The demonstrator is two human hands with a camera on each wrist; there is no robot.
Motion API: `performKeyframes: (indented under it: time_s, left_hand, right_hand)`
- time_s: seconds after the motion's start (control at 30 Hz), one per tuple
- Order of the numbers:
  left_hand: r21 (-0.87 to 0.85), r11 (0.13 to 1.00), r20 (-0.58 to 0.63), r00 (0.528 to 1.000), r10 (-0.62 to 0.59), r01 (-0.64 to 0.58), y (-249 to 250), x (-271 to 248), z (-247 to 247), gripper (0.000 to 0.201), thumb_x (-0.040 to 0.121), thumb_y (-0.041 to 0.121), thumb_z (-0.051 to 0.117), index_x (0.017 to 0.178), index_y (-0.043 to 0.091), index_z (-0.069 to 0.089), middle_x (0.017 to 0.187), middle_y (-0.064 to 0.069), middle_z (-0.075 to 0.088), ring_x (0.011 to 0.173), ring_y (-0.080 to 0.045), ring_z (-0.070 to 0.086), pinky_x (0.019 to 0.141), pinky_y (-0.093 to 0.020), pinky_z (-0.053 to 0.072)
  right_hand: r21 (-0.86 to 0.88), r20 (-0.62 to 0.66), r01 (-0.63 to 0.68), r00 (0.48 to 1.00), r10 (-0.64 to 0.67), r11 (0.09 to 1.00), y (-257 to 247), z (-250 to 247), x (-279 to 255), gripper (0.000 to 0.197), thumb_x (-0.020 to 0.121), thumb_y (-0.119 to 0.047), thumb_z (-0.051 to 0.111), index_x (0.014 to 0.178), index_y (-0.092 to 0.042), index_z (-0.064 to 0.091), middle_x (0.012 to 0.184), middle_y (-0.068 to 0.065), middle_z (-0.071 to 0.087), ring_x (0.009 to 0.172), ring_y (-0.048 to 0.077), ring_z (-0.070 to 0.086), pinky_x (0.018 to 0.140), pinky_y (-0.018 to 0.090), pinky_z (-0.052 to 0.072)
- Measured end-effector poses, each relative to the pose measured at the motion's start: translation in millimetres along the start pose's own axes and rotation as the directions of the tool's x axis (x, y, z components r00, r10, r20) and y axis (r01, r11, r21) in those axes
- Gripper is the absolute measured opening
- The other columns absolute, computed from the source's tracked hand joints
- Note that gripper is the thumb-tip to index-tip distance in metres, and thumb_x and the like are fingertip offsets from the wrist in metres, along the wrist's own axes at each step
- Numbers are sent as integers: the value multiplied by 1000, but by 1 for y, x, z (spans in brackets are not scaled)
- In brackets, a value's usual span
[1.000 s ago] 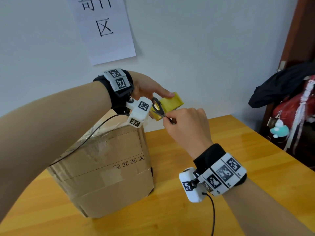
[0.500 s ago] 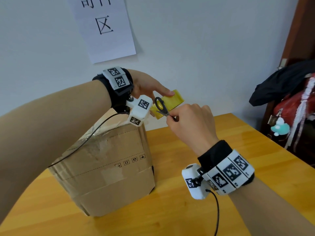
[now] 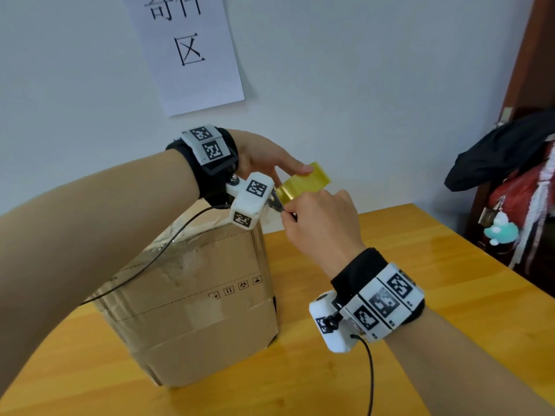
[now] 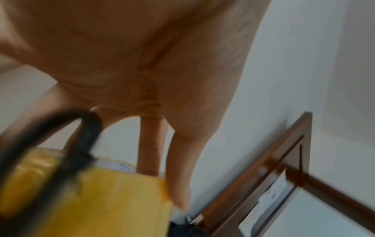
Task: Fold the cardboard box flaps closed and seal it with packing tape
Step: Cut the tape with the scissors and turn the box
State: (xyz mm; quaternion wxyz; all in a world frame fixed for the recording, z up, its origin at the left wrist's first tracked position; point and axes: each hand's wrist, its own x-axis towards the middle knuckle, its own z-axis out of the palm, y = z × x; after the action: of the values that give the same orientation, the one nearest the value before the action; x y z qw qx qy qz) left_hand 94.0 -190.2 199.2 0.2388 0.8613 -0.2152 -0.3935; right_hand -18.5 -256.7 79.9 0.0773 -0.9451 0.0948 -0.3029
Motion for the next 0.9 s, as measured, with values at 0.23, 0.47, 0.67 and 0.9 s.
performKeyframes:
  time_s: [0.23,0.47,0.67,0.9]
  left_hand:
    - [130,992,-81,997,19,-8,-3,7,0,72,65,41,79,127,10,62,137,-17,57,122,-39,57,104,-55,45]
    - [186,982,-83,997,-8,24,-4,12,0,76,61,50,81,124,11,64,137,-19,57,122,-34,58,96,-43,52]
    - [84,996,-53,998,-22,27,1,10,-1,31,94,41,58,93,13,69,88,-9,75,73,-25,70,67,-35,60]
    - [86,992,27,995,-99,97,-3,16,-7,71,65,44,80,125,8,65,121,-12,68,89,-27,70,68,-38,60]
  right_hand:
    - [15,17,6,1000,-7,1000,7,9,-1,35,99,-37,43,77,-29,69,56,-6,52,60,19,53,82,39,39]
    - [91,-105,28,994,-18,995,27,5,-15,30,98,-41,49,86,-32,75,54,-7,56,57,15,50,72,35,34]
    - [98,-124,14,992,-2,995,28,7,-14,29,97,-41,49,86,-32,75,55,-8,58,58,15,52,75,37,39]
    - [82,-103,35,994,-26,996,26,25,-19,38,101,-38,46,68,-26,61,48,-7,46,50,17,46,74,39,42]
